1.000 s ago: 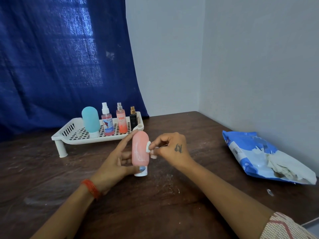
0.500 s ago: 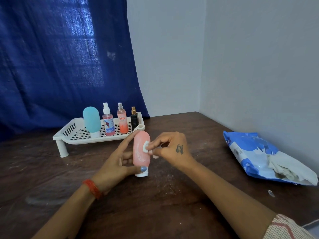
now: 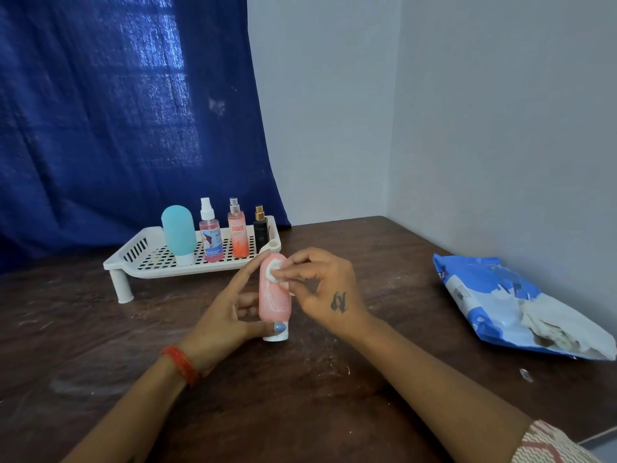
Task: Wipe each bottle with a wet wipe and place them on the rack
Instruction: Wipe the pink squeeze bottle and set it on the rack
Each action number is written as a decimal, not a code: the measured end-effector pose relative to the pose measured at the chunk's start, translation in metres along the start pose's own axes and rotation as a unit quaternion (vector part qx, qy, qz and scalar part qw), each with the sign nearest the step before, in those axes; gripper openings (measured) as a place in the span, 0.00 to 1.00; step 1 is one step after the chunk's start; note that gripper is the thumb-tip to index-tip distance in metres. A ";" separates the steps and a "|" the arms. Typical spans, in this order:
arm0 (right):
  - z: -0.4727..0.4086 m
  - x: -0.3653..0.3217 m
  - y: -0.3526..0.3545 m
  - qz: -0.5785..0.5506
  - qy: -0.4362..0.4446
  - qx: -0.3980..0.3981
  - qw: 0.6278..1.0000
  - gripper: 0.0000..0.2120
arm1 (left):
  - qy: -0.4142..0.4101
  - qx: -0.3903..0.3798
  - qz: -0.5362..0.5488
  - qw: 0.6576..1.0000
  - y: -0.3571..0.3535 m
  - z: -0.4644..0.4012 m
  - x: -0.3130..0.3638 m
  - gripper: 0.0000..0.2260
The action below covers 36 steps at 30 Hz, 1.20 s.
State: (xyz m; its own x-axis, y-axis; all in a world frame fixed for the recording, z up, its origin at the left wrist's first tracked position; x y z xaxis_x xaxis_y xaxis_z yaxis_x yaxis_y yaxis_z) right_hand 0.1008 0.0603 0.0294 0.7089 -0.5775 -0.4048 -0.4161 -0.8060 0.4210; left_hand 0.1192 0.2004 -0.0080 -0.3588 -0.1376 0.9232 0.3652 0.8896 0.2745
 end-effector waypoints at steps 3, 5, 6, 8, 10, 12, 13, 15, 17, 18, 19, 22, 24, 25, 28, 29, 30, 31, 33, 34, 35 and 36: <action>-0.001 0.004 0.004 -0.012 0.001 -0.001 1.000 0.08 | -0.001 0.000 -0.008 1.000 -0.001 0.000 0.000 0.44; 0.000 0.007 0.006 -0.004 -0.011 0.007 1.000 0.08 | -0.002 0.002 -0.010 1.000 0.000 0.000 0.000 0.44; 0.001 0.007 0.007 0.004 -0.015 0.016 1.000 0.08 | -0.002 0.002 -0.011 1.000 -0.001 0.000 0.001 0.44; 0.001 0.005 0.007 0.028 -0.003 0.041 0.999 0.07 | -0.004 0.002 -0.013 1.000 -0.001 0.000 0.002 0.44; 0.002 0.000 0.005 0.059 0.025 0.060 0.996 0.07 | -0.008 0.002 -0.010 1.000 -0.002 0.001 0.003 0.44; 0.003 -0.009 0.001 0.090 0.057 0.050 0.993 0.12 | -0.012 0.007 -0.009 1.000 -0.002 0.001 0.003 0.44; 0.003 -0.014 -0.002 0.103 0.083 0.036 0.991 0.13 | -0.012 0.011 -0.006 1.000 -0.002 0.001 0.004 0.43; 0.005 -0.023 -0.006 0.116 0.137 0.008 0.984 0.14 | -0.014 0.013 0.003 1.000 -0.002 0.001 0.004 0.43; 0.005 -0.028 -0.006 0.116 0.175 -0.010 0.978 0.14 | -0.018 0.010 0.006 1.000 -0.002 0.001 0.005 0.44; 0.004 -0.028 -0.004 0.118 0.186 -0.015 0.975 0.14 | -0.019 0.008 0.008 1.000 -0.002 0.001 0.005 0.44; 0.004 -0.028 -0.002 0.119 0.190 -0.017 0.974 0.14 | -0.018 0.007 0.008 1.000 -0.003 0.002 0.005 0.44; 0.003 -0.023 0.004 0.120 0.170 -0.009 0.978 0.14 | -0.017 0.005 0.002 1.000 -0.003 0.001 0.005 0.44; 0.002 -0.018 0.006 0.120 0.143 0.007 0.982 0.14 | -0.014 0.008 -0.001 1.000 -0.002 0.001 0.004 0.45; 0.003 -0.017 0.006 0.125 0.136 0.013 0.983 0.14 | -0.013 0.007 0.000 1.000 -0.002 0.001 0.004 0.45; 0.005 -0.018 0.002 0.158 0.148 0.015 0.976 0.11 | -0.013 0.006 0.002 1.000 -0.002 0.001 0.004 0.45; 0.007 -0.020 -0.002 0.167 0.160 0.010 0.973 0.10 | -0.013 0.007 0.002 1.000 -0.002 0.001 0.004 0.44; 0.007 -0.024 -0.005 0.174 0.172 0.002 0.970 0.13 | -0.013 0.008 0.002 1.000 -0.002 0.001 0.004 0.44; 0.008 -0.027 -0.009 0.177 0.186 -0.011 0.966 0.17 | -0.014 0.010 0.002 1.000 -0.002 0.001 0.004 0.44; 0.008 -0.030 -0.014 0.175 0.210 -0.045 0.961 0.20 | -0.017 0.015 0.006 1.000 -0.002 0.001 0.005 0.43; 0.008 -0.031 -0.015 0.176 0.219 -0.059 0.958 0.20 | -0.019 0.016 0.008 1.000 -0.002 0.001 0.005 0.43; 0.008 -0.032 -0.015 0.173 0.226 -0.067 0.956 0.19 | -0.019 0.016 0.008 1.000 -0.002 0.001 0.006 0.43; 0.008 -0.031 -0.014 0.162 0.233 -0.071 0.956 0.15 | -0.019 0.015 0.008 1.000 -0.002 0.002 0.006 0.43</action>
State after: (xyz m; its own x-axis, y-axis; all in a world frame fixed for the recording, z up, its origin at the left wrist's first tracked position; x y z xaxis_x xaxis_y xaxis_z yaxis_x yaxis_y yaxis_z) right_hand 0.0798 0.0884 0.0301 0.7463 -0.6468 0.1572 -0.5990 -0.5496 0.5824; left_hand 0.1150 0.1984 -0.0037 -0.3854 -0.1065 0.9166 0.3456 0.9043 0.2504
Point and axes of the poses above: each hand's wrist, its own z-axis away from the middle knuckle, its own y-axis out of the back of the hand, x = y × z, the point moved 6 cm from there along -z, towards the middle knuckle, and after that the axes turned 1 degree about -y, right-handed, at the moved point
